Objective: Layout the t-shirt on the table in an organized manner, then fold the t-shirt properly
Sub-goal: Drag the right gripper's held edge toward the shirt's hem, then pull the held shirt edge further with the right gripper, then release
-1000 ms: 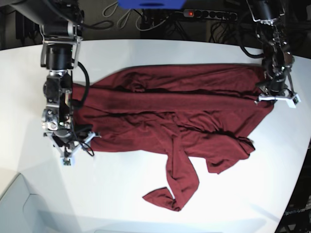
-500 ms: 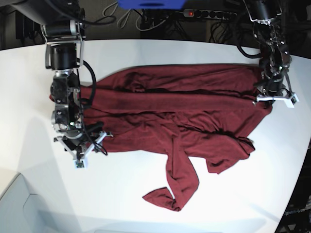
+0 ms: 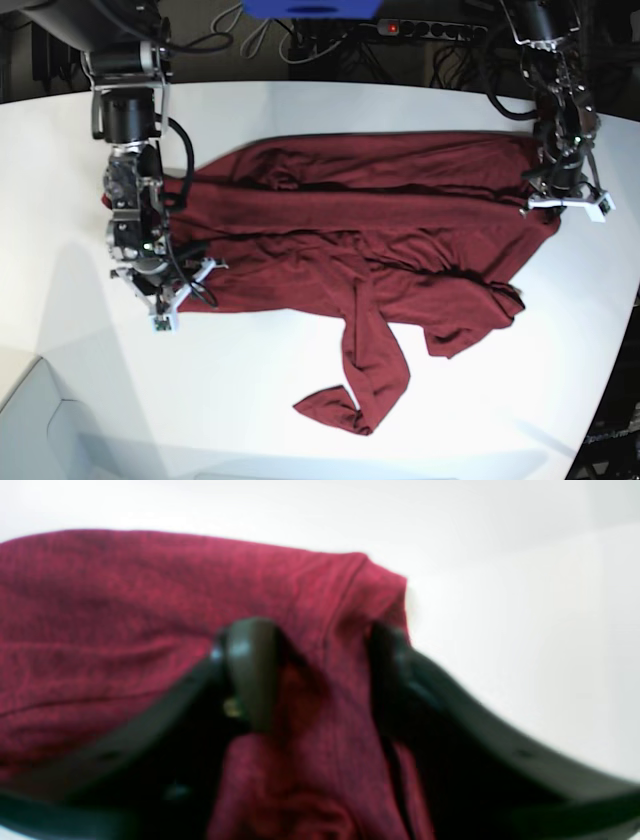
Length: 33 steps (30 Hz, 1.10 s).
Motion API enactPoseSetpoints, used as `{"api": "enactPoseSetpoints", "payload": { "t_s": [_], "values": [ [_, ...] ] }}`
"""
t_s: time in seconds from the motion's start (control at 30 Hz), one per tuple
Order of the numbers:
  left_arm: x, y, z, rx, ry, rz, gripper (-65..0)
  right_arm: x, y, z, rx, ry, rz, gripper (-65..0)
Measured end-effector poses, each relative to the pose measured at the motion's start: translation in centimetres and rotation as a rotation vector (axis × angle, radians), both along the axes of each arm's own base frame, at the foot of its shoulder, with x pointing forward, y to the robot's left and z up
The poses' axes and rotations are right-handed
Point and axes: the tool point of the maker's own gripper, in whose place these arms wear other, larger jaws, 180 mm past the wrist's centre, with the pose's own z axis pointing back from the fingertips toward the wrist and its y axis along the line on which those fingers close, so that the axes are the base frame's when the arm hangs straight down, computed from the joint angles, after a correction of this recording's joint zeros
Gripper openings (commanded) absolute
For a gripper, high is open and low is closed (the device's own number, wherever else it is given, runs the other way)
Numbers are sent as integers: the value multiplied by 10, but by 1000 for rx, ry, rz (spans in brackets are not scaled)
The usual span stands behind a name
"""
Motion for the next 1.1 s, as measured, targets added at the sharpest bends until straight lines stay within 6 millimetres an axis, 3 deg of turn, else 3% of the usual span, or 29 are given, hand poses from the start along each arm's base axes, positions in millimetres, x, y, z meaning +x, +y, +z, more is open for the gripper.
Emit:
{"api": "enactPoseSetpoints", "payload": {
  "t_s": [0.1,0.47,0.77,0.93,1.1],
  "values": [
    [0,0,0,0,0,0,-649,2,1,1,1,-3,0,-650],
    [-1,0,0,2,0,1,-649,26,0,26,0,-54,-2,-650],
    [-1,1,0,2,1,1,-649,48,-68,69,75,-160,-219,-650],
    [-1,0,0,1,2,0,-649,62,-86,95,115,-228,-281,-650],
    [-1,0,0,1,2,1,-649,67,-99,109,145,-271,-329,-650]
  ]
}}
